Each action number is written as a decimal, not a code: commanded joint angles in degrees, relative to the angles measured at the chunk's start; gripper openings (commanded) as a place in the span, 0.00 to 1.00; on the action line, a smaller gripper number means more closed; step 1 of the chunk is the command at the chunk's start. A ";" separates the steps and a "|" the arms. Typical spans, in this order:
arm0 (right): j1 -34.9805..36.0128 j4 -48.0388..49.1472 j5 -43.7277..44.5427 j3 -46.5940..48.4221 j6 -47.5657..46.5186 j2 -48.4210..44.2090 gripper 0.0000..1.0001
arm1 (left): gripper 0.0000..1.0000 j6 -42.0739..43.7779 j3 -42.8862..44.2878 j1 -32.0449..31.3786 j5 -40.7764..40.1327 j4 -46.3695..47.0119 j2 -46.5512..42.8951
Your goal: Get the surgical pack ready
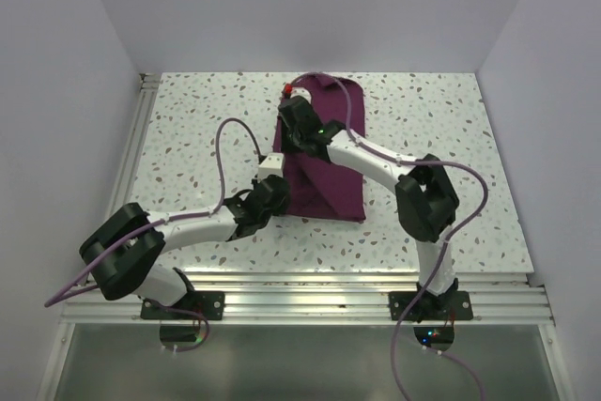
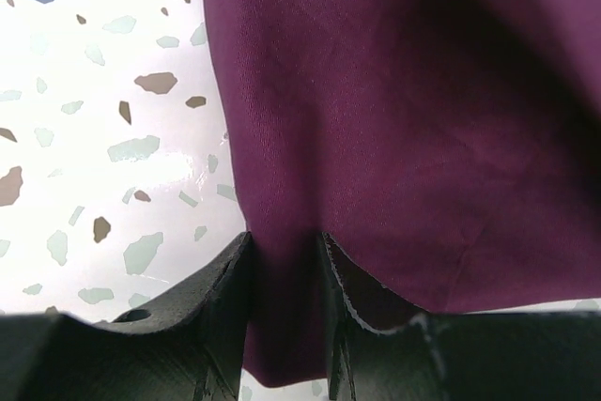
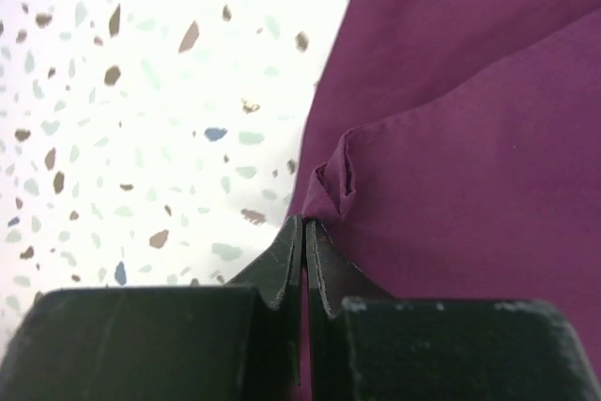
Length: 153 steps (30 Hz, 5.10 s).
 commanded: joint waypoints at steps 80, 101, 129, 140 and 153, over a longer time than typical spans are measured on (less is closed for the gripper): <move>-10.66 0.97 -5.81 -51.99 2.79 -40.52 0.57 | 0.20 2.77 23.31 17.55 8.06 -8.00 18.66; -13.39 3.68 -11.87 -37.91 -0.39 -20.49 0.67 | 0.06 2.07 17.69 17.64 8.93 -3.61 18.23; -11.80 -5.81 -5.89 -45.50 -1.43 -36.68 0.67 | 0.04 -3.03 2.65 10.78 7.79 -0.70 6.27; -14.79 0.24 -10.11 -42.22 -4.95 -23.30 0.61 | 0.04 -2.85 3.36 10.69 8.06 0.00 8.38; -9.97 3.34 -8.63 -57.51 1.73 -35.59 0.56 | 0.04 -3.99 -1.30 7.01 9.21 4.31 7.07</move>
